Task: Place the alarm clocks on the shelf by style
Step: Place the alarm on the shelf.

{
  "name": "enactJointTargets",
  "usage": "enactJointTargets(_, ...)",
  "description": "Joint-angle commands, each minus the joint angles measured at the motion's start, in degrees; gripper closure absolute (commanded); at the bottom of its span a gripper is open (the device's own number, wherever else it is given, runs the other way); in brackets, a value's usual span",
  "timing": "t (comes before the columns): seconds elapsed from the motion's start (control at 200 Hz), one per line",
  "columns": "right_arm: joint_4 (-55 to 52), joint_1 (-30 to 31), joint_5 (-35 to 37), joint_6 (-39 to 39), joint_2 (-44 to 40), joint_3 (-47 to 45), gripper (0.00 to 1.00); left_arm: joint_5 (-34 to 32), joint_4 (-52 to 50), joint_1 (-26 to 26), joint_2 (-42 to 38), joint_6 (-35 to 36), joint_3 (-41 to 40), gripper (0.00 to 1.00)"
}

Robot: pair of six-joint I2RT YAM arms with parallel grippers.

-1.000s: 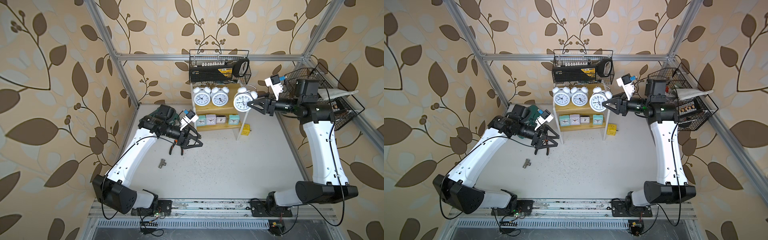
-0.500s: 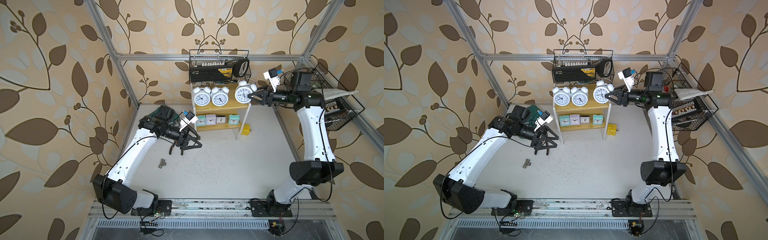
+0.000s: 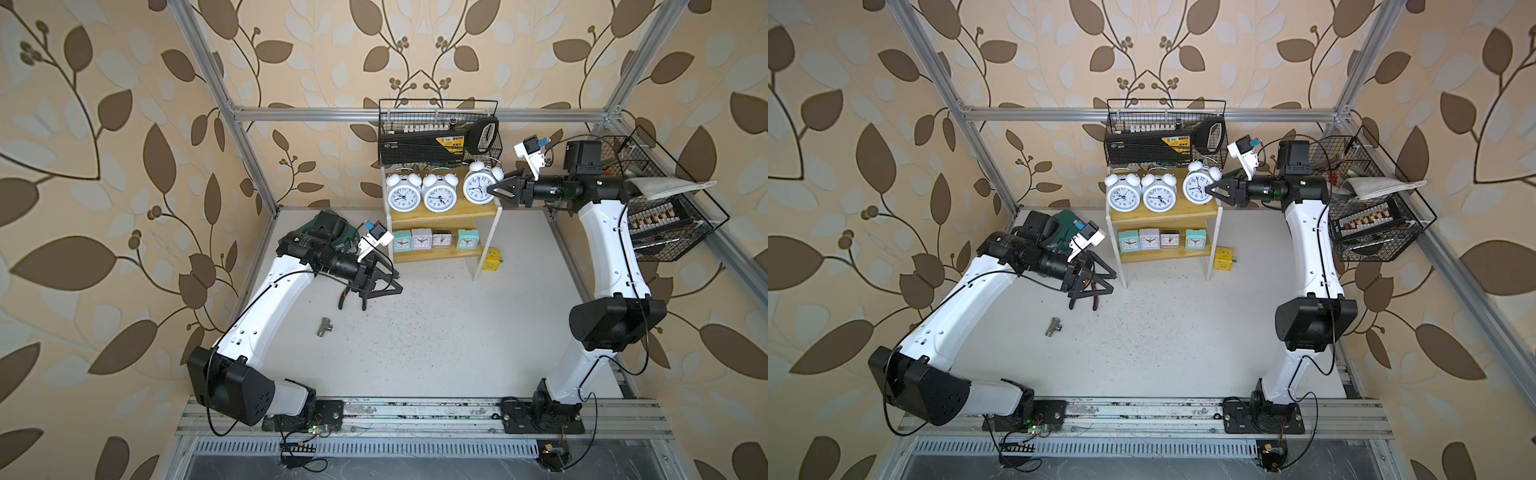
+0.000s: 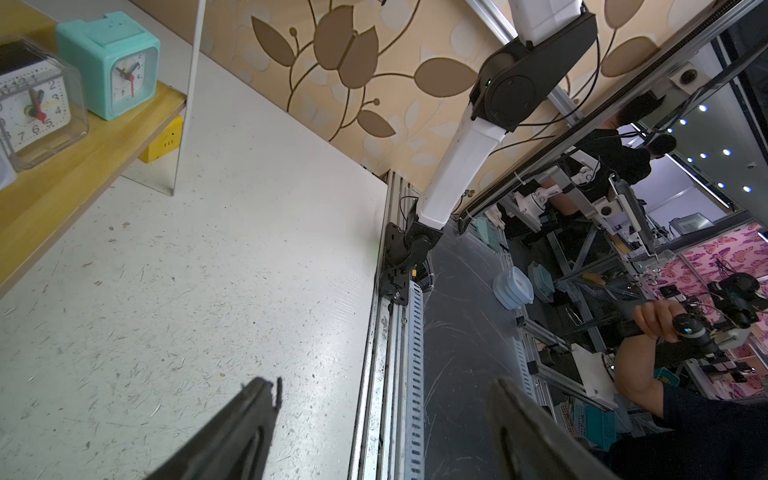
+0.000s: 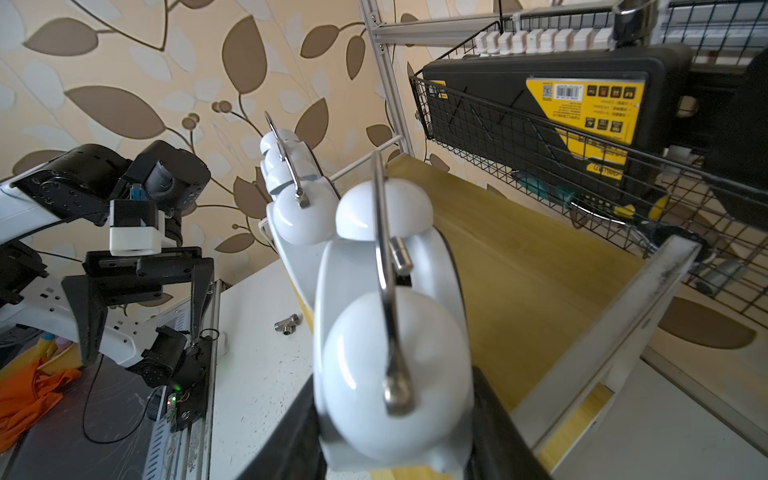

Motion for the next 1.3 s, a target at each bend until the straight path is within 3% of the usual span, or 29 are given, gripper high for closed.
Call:
enactJointTargets(0.0,-1.96,1.59,2.30,-3.11,1.40,3.27,0.64,2.54,0.37,1.00,-0.50,1.00,-0.66,0.16)
enactJointTargets(0.38,-4.92,2.63,6.11,-5.51,2.56,5.50,0.59,2.77,0.47,1.62,-1.26,1.01,-1.19,0.16)
enactJointTargets(0.915,-4.80,2.47,7.70,-5.81,0.82,3.98,0.37,3.06,0.64,1.97,-1.68,1.10,-1.55,0.16)
enactJointTargets(1.3,0.83,1.14,8.06,-2.87,-2.65,-2.37,0.35,2.62,0.73,2.23,-2.11,1.13,-1.53,0.16)
